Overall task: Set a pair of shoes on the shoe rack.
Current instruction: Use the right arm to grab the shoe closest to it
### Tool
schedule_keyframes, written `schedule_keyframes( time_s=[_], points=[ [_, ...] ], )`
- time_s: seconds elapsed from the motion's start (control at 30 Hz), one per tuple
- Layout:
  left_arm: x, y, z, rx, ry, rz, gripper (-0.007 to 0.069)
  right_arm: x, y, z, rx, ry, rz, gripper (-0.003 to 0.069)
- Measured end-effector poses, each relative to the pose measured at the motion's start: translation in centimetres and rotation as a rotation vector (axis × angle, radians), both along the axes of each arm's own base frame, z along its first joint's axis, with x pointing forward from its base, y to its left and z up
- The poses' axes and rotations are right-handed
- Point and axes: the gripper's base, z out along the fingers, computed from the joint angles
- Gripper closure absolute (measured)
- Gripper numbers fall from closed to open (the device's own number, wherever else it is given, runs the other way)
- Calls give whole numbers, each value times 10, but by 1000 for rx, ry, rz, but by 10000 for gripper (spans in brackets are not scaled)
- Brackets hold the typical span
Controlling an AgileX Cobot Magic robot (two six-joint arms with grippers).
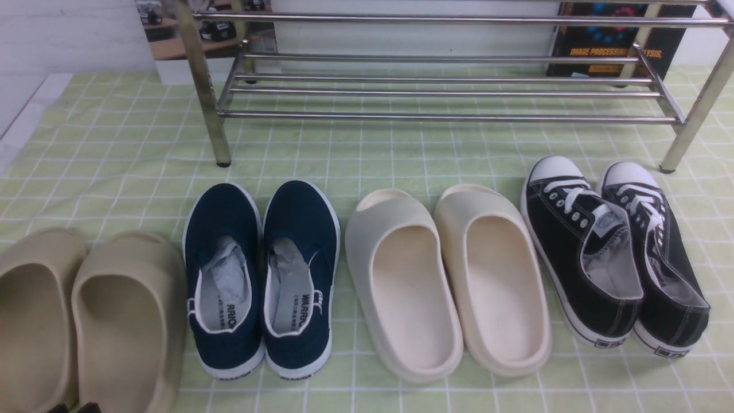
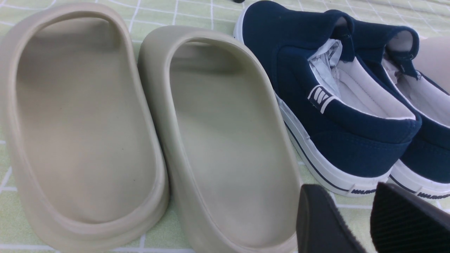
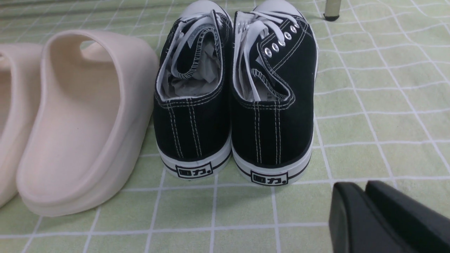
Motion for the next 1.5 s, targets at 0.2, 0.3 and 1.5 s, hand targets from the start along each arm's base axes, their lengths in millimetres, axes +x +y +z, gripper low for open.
schedule_keyframes(
  time_s=[0.2,0.3,1.5],
  points=[
    [0,0,0,0,0,0,386,0,2,0,68,8,7,566],
    [0,0,0,0,0,0,386,0,3,0,87,11,9,566],
    [0,0,0,0,0,0,386,4,-2,20,20,-245,-30,523]
  ],
)
